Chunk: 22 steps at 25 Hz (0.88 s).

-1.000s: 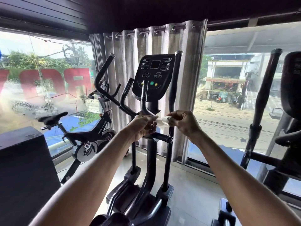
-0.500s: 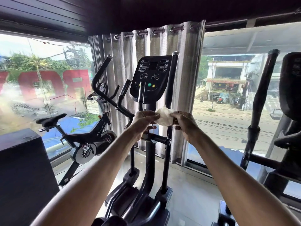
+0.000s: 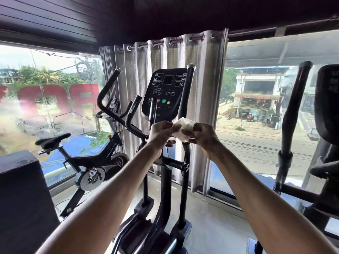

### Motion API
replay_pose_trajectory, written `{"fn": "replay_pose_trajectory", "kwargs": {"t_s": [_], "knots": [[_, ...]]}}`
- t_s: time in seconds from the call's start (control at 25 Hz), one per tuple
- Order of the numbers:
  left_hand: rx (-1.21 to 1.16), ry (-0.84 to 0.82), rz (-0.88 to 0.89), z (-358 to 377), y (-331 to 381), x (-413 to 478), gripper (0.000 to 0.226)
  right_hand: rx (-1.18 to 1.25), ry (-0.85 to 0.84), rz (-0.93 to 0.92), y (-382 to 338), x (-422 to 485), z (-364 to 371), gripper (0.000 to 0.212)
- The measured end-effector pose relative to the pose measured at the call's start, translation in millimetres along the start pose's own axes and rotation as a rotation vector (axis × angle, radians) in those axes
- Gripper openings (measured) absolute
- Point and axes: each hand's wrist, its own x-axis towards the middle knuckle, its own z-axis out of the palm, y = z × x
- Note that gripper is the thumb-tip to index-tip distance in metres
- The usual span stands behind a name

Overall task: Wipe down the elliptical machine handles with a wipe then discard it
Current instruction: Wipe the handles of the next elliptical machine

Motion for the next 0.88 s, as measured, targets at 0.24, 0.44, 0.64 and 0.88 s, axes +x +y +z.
{"fn": "replay_pose_trajectory", "kwargs": {"t_s": [0.24, 0.44, 0.64, 0.88], "knots": [[0.012, 0.015, -0.048, 25, 14, 28, 0.009, -0.041, 0.093, -0.027, -6, 40, -22, 0.008], [0.025, 0.141, -0.002, 51, 25, 53, 0.014, -0.402, 0.384, -0.412, -10, 54, -27, 0.027], [0.032, 0.093, 0.006, 57, 33, 94, 0.01, -0.458, 0.153, -0.411, -14, 81, -21, 0.045], [-0.028, -0.012, 0.053, 49, 44, 152, 0.021, -0.612, 0.418, -0.58, -13, 144, -11, 0.022]]}}
